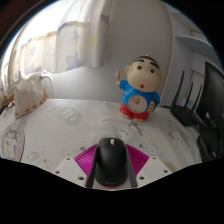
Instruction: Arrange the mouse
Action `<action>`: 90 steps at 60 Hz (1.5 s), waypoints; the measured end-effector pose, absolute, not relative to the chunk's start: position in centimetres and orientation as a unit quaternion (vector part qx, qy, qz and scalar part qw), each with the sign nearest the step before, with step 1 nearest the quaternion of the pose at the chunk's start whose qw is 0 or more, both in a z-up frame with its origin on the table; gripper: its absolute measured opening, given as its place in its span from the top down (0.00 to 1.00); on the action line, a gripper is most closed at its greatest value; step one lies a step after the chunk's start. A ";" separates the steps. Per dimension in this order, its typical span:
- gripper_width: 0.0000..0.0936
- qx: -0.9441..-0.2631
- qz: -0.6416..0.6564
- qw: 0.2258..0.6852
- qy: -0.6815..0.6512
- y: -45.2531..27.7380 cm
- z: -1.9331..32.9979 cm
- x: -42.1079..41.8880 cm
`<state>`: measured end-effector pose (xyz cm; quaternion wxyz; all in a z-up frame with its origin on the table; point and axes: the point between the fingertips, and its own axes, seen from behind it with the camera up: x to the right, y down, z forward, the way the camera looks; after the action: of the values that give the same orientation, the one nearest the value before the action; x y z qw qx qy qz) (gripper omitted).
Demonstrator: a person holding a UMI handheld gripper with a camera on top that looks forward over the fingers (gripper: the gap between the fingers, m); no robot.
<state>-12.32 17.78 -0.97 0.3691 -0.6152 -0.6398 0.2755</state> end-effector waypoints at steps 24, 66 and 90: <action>0.53 -0.602 0.364 0.327 -0.631 2.2 13.9 -10.1; 0.08 -0.588 0.322 0.216 -0.710 -16.6 8.4 -0.4; 0.08 -0.644 0.247 0.209 -0.694 -6.9 19.2 11.8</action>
<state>11.80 -6.89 19.25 0.2089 -0.6436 -0.6935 0.2471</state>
